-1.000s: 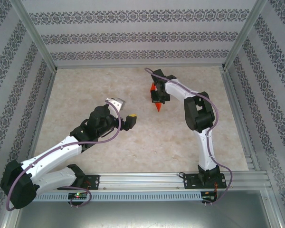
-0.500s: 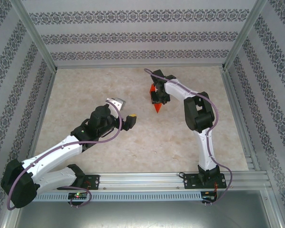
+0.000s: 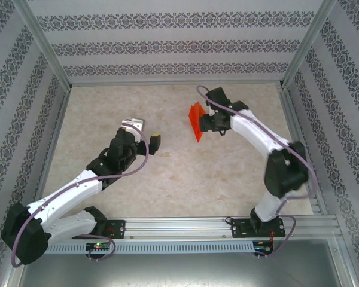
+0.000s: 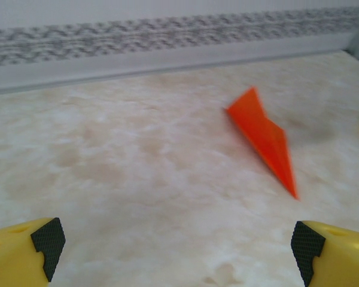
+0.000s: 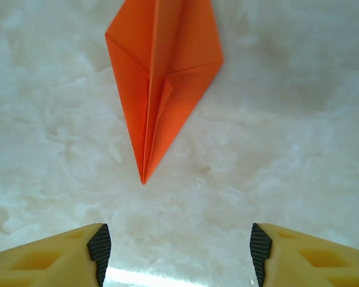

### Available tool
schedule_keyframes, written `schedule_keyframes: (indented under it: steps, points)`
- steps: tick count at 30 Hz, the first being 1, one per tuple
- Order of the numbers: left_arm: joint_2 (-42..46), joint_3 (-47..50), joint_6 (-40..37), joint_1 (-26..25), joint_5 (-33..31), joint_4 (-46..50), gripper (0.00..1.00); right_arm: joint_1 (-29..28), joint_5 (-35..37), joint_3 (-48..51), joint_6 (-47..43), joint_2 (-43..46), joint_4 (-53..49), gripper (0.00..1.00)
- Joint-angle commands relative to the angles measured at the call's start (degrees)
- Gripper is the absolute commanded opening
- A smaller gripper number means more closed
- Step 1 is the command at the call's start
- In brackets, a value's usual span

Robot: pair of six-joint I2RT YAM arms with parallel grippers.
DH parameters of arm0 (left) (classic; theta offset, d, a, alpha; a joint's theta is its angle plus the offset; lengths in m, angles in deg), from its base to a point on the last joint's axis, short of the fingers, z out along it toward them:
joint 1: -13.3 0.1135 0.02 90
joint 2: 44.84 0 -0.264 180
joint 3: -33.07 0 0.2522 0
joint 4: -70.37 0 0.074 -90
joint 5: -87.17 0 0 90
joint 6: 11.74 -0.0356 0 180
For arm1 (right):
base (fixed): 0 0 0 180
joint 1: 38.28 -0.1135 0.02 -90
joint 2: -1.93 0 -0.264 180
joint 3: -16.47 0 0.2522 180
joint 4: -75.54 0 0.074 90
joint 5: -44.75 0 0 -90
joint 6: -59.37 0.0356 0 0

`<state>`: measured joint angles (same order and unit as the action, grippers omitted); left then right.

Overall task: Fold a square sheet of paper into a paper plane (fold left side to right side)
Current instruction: Reset both arms

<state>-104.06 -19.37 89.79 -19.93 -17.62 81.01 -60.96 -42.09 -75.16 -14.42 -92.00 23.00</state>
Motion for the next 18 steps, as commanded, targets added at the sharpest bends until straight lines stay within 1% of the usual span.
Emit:
schedule_keyframes:
  steps: [1,3,5,9,11,13,15,18]
  points:
    - [1.2,2.5,2.6,5.0,-7.5,-3.2,1.0,3.3,3.1,9.2,-1.0,8.6,8.3,0.72]
    - [0.9,3.9,2.3,7.9,-12.1,-4.3,1.0,6.1,5.2,15.5,-0.7,13.7,12.9,0.8]
    - [0.1,5.6,1.3,11.1,-16.9,-6.1,1.0,9.3,6.3,21.1,-0.3,18.3,17.5,0.84]
    - [-1.6,9.0,-2.7,15.7,-19.2,-10.1,1.0,15.2,9.4,32.8,-1.0,26.3,28.8,0.98]
    - [-2.9,10.6,-4.8,17.2,-19.2,-11.9,1.0,17.9,9.4,38.3,-2.7,29.2,35.3,0.98]
    - [-4.5,11.7,-6.5,18.2,-18.8,-13.9,1.0,19.9,7.9,42.8,-4.4,30.5,41.6,0.98]
    - [-6.4,13.3,-8.9,18.8,-17.5,-17.2,1.0,21.0,7.5,45.9,-6.3,29.9,46.6,0.98]
    - [-9.3,15.8,-11.4,19.2,-15.7,-23.1,1.0,22.0,6.3,48.1,-7.6,26.6,52.2,0.98]
